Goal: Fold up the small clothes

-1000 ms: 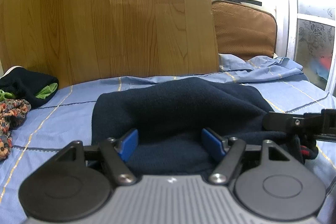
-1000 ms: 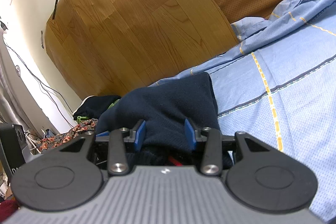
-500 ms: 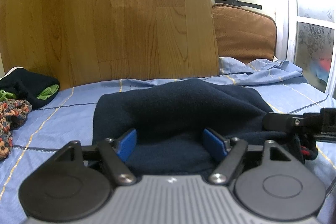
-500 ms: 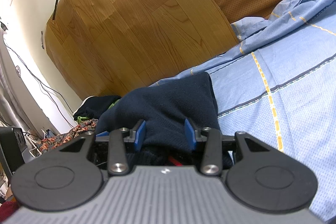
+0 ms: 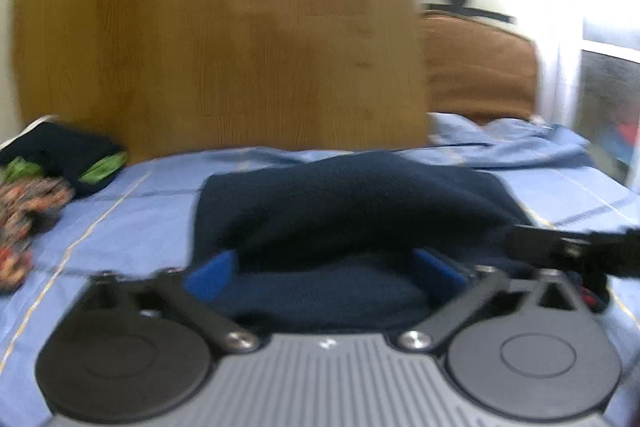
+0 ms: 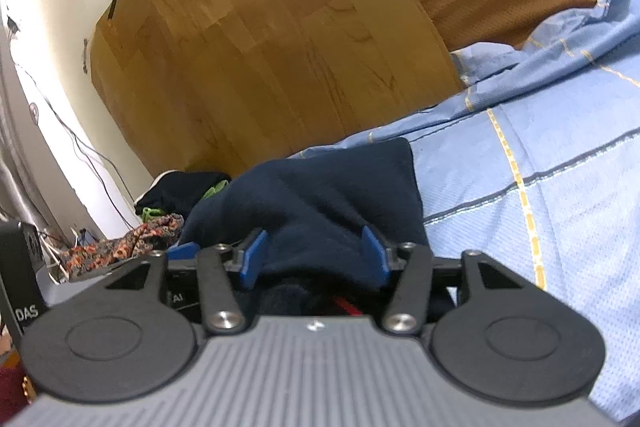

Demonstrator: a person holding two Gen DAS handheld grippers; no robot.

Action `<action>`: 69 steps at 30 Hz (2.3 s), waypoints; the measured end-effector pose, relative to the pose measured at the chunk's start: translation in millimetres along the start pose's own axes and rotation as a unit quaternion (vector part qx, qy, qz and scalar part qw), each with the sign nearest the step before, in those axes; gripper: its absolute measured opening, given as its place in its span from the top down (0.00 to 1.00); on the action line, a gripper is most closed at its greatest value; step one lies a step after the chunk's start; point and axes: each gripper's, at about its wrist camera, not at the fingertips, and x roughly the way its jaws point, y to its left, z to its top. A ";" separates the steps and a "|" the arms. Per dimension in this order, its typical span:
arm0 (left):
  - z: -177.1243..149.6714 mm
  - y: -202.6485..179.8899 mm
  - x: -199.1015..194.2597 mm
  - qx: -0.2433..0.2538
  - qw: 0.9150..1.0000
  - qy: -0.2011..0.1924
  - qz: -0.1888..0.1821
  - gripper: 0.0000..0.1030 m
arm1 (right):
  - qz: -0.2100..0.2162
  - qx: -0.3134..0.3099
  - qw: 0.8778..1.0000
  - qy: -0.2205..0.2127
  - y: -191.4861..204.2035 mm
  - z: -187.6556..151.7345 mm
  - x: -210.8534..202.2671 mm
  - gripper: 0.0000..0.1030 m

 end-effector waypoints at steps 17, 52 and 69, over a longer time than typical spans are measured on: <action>-0.7 8.9 -2.9 -0.014 0.999 0.003 -0.029 0.00 | 0.035 0.024 0.999 -0.008 -8.6 0.6 2.8 0.23; 4.0 116.6 42.5 -0.246 0.934 0.125 -0.226 0.00 | -0.001 0.107 0.994 0.038 -50.1 25.4 2.0 0.00; 0.6 89.7 42.8 -0.160 0.956 0.096 -0.226 0.00 | 0.013 0.049 0.996 0.068 -16.3 22.5 50.7 0.00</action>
